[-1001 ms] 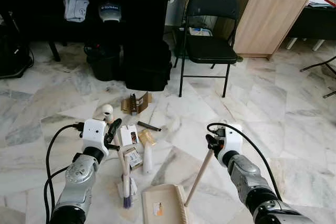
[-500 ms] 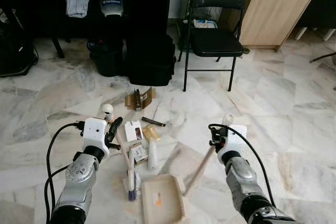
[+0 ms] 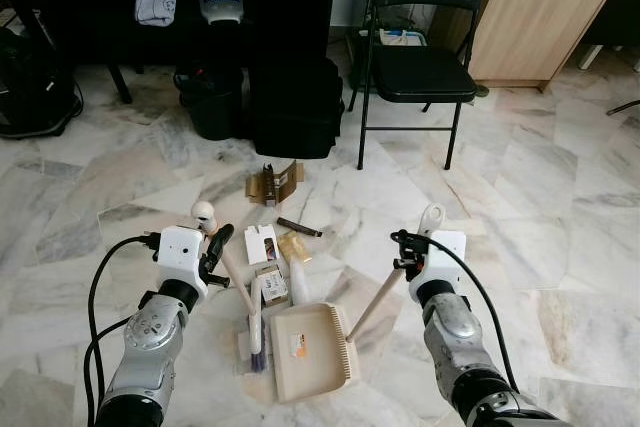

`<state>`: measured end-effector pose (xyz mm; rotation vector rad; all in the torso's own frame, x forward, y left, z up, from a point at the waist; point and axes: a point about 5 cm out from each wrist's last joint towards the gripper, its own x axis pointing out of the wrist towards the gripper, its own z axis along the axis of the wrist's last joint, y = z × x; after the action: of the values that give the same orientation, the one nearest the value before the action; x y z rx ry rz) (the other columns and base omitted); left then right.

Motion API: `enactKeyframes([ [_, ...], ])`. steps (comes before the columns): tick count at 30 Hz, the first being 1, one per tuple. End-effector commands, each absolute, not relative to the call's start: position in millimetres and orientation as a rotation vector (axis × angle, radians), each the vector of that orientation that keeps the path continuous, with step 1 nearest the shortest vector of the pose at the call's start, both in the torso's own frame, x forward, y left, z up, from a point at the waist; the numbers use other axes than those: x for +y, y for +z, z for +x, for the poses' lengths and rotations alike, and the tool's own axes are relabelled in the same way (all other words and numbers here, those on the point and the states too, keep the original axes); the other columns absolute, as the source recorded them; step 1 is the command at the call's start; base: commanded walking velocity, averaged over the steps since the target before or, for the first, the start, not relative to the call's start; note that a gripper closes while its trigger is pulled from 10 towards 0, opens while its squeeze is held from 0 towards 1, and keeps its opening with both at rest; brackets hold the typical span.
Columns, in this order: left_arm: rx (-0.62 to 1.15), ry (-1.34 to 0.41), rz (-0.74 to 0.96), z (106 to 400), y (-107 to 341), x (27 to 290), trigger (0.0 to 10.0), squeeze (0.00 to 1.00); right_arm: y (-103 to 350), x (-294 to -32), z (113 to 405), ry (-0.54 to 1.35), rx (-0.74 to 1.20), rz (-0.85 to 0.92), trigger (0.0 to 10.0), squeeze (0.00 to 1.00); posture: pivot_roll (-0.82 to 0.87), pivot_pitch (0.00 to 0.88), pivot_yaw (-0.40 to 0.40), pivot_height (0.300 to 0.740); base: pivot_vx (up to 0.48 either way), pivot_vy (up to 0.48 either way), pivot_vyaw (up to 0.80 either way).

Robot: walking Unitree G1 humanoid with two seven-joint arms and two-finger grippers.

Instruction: Sweep floor

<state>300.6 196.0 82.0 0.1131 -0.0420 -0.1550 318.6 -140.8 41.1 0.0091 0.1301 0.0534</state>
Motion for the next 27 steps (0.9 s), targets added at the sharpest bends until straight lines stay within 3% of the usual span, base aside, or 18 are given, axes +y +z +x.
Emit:
enactKeyframes([
  [1, -0.055, -0.144, 0.115, 299, 84, 197, 10.0, 0.00, 48, -146, 321, 0.030, 0.073, -0.016, 10.0, 0.00, 0.11, 0.099, -0.081, 0.740, 0.000, 0.000, 0.00],
  [8, -0.077, -0.115, 0.124, 300, 88, 200, 10.0, 0.00, 55, -147, 321, -0.016, 0.009, -0.082, 10.0, 0.00, 0.12, 0.097, -0.082, 0.740, 0.000, 0.000, 0.00],
  [22, -0.075, -0.093, 0.121, 300, 87, 200, 10.0, 0.00, 41, -145, 315, -0.033, 0.092, -0.064, 10.0, 0.00, 0.12, 0.081, -0.082, 0.740, 0.000, 0.000, 0.00],
  [27, -0.070, -0.092, 0.112, 300, 85, 197, 10.0, 0.00, 41, -146, 315, -0.043, 0.091, -0.059, 10.0, 0.00, 0.11, 0.077, -0.080, 0.740, 0.000, 0.364, 0.00],
])
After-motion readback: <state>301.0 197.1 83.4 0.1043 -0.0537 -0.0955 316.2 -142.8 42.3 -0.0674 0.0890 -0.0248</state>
